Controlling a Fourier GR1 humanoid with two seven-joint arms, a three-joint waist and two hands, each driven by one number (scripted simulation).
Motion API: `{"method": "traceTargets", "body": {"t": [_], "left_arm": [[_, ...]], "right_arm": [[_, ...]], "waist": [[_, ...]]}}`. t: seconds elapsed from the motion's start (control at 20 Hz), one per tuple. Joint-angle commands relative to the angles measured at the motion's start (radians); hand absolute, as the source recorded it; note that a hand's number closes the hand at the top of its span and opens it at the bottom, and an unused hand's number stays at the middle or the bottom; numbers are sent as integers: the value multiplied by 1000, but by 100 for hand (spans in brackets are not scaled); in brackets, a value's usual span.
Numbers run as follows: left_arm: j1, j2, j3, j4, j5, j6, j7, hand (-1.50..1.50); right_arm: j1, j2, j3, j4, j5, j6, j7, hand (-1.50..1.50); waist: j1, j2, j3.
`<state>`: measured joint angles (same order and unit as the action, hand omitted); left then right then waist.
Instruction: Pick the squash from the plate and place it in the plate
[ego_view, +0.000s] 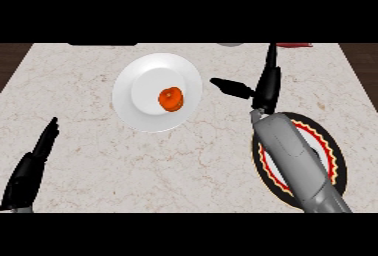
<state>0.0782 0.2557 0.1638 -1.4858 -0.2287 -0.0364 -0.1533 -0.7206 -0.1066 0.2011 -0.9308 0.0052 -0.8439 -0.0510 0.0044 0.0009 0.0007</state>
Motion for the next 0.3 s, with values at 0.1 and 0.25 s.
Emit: {"method": "traceTargets", "body": {"t": [0.1, 0.25], "left_arm": [[-36, 10, 23, 25, -1, -20, 19, 0], [-12, 6, 17, -101, 3, -35, 115, 0]], "right_arm": [[163, -37, -20, -148, 20, 82, -46, -150], [170, 3, -62, -79, 17, 86, -112, -150]], "waist": [[-5, -2, -1], [1, -1, 0]]}}
